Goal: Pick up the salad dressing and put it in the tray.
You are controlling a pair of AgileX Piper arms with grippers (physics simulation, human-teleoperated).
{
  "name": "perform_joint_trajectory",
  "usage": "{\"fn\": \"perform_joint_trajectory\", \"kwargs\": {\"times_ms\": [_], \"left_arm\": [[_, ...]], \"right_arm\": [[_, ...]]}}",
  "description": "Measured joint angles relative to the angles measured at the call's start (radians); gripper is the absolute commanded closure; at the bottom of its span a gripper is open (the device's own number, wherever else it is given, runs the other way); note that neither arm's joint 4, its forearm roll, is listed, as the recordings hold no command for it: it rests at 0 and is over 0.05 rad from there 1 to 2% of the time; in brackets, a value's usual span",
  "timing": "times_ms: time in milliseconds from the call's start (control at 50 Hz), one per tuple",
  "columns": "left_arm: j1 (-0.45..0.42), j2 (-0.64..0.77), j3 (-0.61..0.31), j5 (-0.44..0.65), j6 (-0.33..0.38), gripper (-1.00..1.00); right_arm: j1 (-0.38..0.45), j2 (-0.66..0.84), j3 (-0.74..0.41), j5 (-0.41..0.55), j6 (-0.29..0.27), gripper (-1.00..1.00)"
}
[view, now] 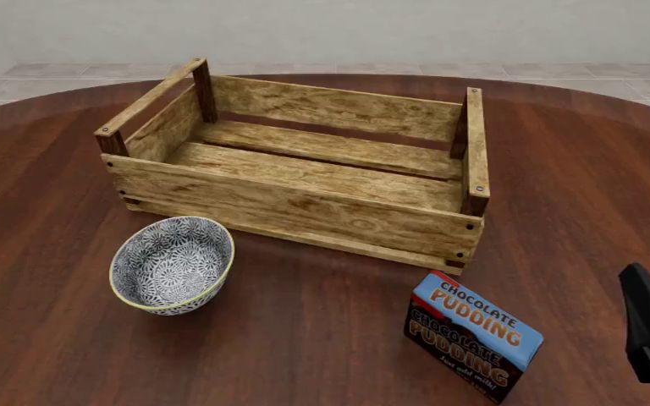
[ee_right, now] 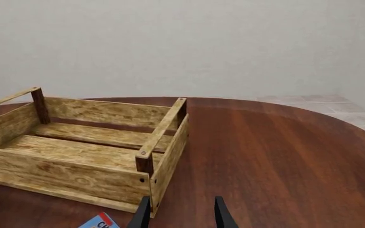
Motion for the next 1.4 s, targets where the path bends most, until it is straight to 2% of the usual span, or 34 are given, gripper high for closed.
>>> {"fn": "perform_joint_trajectory", "kwargs": {"times_ms": [180,200,680,1060,1400], "left_arm": [[0.0,0.02,0.0,-0.007,0.003,-1.0],[0.0,0.023,0.0,-0.008,0.004,1.0],[0.006,0.039,-0.002,-0.019,0.01,1.0],[-0.042,-0.218,0.0,0.174,-0.003,1.0],[-0.103,-0.304,0.0,0.185,-0.027,1.0]], "right_arm": [[-0.001,0.0,-0.001,0.001,0.001,-1.0],[-0.001,0.0,-0.001,0.001,0.001,-1.0],[-0.005,0.0,0.0,-0.002,0.004,-1.0],[-0.011,0.0,-0.001,-0.002,0.009,-1.0],[-0.013,0.0,-0.001,-0.002,0.013,-1.0]]}}
